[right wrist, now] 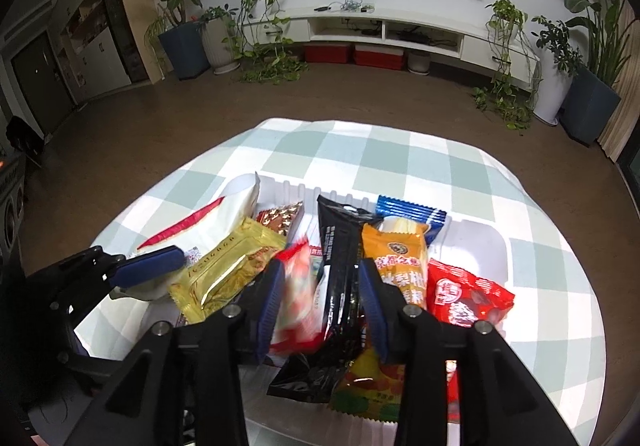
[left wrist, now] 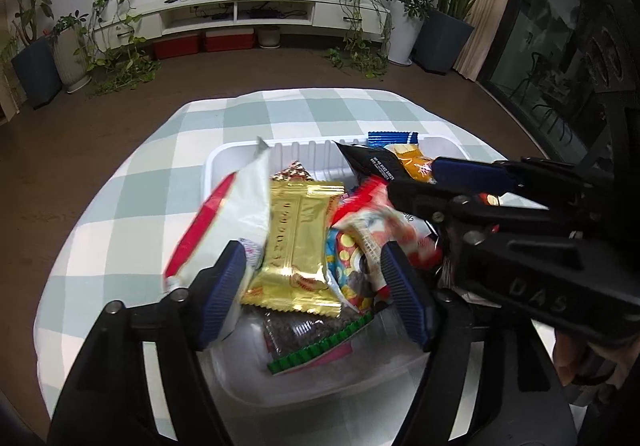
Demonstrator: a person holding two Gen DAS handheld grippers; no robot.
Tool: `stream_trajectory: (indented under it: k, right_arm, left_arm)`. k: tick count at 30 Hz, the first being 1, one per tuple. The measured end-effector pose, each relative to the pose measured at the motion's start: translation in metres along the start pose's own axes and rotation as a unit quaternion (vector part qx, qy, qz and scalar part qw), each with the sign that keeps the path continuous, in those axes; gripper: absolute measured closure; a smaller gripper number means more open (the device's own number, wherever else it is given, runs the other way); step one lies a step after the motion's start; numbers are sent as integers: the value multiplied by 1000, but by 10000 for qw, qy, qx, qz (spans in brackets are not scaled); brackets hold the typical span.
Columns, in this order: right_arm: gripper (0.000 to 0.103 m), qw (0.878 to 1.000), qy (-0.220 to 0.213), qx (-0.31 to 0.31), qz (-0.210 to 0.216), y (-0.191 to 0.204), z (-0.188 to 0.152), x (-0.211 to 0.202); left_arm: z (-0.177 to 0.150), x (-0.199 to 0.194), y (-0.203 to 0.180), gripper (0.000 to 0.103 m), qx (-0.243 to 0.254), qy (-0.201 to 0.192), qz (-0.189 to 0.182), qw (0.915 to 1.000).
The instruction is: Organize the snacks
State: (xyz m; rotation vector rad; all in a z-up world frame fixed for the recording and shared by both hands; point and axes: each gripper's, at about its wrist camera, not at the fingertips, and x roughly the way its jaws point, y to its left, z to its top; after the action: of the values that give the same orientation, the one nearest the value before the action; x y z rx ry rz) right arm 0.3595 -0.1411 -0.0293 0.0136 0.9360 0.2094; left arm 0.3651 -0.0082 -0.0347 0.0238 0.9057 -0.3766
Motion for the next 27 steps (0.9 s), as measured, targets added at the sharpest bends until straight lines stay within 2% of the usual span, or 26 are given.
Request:
stream_trajectory:
  k: [6,8,10,13,14,17,19,22,24,27]
  right_arm:
    - [46,9995,-270,146,-35,-6,-3,-26]
    - [40,9989,-387,255,-17,-10,-8,-40]
    - [33,9979,-542,364,13,-13,-13,-56]
    - [26,9939,-967,538,-2,-16,-27,-88]
    - [24,9913,-1176,583,-15,-17,-33,-102]
    - [9,9809,-1827,647,-156,-14,-52,-143]
    - [0,9671,-2431,715,-233,-10,-70,-178]
    - [0,9555,-2870,632,-262,-3,-88,-213]
    - [0,9484,-3114,481,-370,5,-100,-236]
    - [0,9386,-3396,299,-536,17,-119,-267]
  left_arm:
    - [-8,-30,-7,26,-17,-199,84,9998]
    - [-13,-45,-12,12,1,-313,165,9994]
    - [-21,-63,-17,5,20,-477,249,9985]
    - [-33,-93,-30,3,168,-798,454,9956]
    - [-38,-103,-35,1,243,-912,573,9939]
    - [-56,-142,-55,0,440,-1383,868,9856]
    - [-67,-164,-66,0,434,-1603,1091,9801]
    - [-86,-196,-87,0,384,-1812,1682,9682]
    - [-98,-213,-98,0,339,-1936,1891,9621]
    - [-112,-230,-108,0,187,-1869,1696,9674]
